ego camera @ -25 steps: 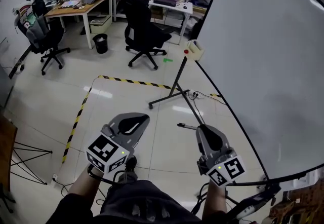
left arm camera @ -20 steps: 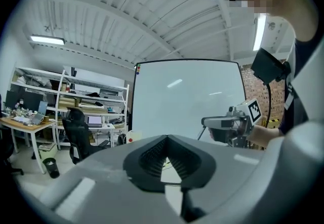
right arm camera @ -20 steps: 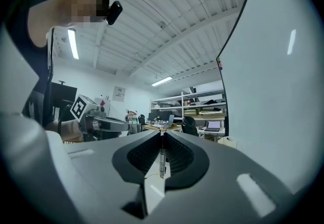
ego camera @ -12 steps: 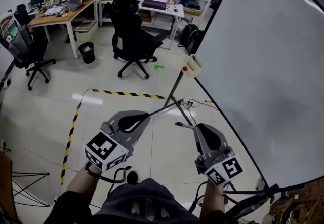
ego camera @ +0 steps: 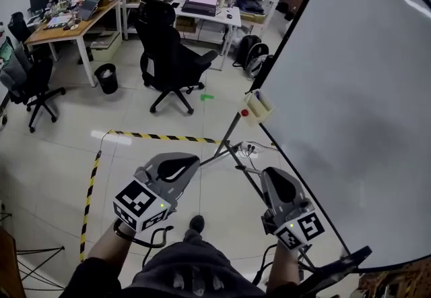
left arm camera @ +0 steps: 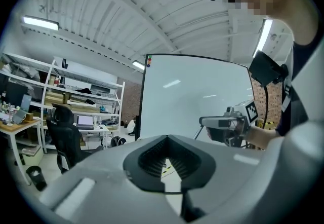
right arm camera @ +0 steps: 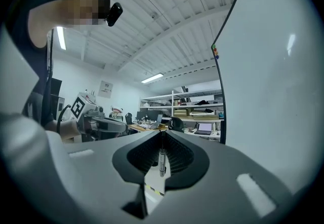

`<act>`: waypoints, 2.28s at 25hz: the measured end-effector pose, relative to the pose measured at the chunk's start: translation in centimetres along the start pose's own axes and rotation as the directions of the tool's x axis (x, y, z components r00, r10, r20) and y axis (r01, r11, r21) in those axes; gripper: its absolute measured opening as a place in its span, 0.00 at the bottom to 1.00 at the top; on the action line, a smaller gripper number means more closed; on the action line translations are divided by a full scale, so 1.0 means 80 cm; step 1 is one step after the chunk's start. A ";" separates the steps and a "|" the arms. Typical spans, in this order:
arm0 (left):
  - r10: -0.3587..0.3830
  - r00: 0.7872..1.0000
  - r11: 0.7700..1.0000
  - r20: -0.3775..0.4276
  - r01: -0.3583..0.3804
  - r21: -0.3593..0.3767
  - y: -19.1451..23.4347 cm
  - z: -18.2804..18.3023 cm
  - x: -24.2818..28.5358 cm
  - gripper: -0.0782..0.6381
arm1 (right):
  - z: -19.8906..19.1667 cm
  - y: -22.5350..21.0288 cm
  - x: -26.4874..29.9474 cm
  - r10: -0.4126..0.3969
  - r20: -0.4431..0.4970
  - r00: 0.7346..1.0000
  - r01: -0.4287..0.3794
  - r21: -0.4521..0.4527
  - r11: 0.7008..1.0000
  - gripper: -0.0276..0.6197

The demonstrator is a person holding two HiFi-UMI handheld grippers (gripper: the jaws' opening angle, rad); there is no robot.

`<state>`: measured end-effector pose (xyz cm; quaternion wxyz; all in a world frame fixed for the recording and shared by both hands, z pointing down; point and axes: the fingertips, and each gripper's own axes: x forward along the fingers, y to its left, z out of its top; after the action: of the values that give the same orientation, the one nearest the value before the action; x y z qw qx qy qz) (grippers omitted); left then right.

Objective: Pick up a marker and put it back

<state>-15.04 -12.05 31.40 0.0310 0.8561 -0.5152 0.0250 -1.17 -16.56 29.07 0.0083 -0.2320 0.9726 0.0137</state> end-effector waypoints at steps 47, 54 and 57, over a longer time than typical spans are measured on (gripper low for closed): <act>-0.420 0.903 0.907 -0.088 0.415 -0.073 0.291 -0.025 0.399 0.12 | -0.141 -0.349 0.255 -0.418 -0.283 0.863 0.429 -0.026 0.903 0.09; -0.395 0.914 0.917 -0.096 0.386 -0.099 0.311 -0.036 0.409 0.12 | -0.187 -0.358 0.275 -0.387 -0.361 0.848 0.398 -0.048 0.916 0.09; -0.395 0.913 0.917 -0.100 0.384 -0.110 0.315 -0.040 0.411 0.12 | -0.198 -0.360 0.278 -0.384 -0.369 0.846 0.398 -0.042 0.917 0.09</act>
<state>-21.96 -52.53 37.77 0.1042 0.9363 -0.3320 0.0471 -8.18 -52.80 43.76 -0.1684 -0.4231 0.8889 -0.0497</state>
